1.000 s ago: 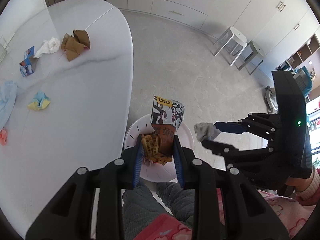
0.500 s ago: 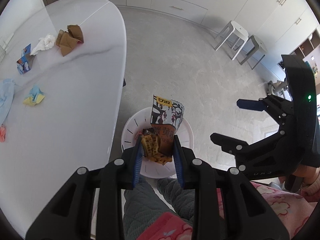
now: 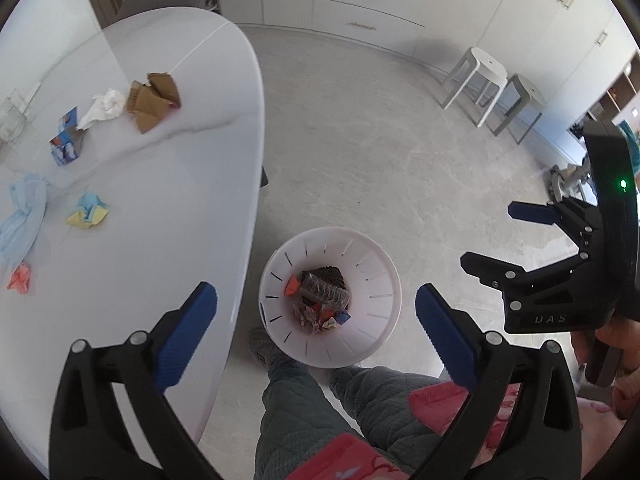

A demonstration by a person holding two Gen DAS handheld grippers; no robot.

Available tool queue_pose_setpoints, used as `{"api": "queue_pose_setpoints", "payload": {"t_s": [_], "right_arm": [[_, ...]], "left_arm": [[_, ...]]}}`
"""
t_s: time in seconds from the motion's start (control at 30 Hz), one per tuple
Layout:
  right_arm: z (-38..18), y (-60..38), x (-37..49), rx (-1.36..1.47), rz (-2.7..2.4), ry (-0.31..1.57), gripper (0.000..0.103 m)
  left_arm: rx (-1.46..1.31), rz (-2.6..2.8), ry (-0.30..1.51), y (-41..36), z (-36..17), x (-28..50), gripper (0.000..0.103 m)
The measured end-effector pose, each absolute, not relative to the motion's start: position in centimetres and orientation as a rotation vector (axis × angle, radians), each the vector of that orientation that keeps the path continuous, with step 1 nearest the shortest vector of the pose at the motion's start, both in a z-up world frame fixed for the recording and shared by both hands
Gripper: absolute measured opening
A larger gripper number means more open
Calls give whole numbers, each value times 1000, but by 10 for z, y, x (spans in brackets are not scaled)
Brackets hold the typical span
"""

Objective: Collect trash
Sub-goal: 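Grasp the blue face mask with the left gripper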

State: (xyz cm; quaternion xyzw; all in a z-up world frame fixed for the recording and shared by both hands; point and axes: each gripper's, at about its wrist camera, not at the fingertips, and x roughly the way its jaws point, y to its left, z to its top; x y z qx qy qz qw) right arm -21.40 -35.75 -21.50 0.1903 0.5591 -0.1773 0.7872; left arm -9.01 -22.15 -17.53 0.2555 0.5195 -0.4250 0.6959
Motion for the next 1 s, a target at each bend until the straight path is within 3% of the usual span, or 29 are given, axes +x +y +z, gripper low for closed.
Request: {"api": "queue_pose_setpoints", "payload": {"t_s": [0.5, 1.0], "right_arm": [[-189, -328, -150, 332, -300, 1165, 100], [-167, -237, -10, 218, -85, 1135, 100]], "left_arm": [[436, -792, 1150, -164, -155, -28, 95], [214, -488, 1157, -33, -152, 94, 95]]}}
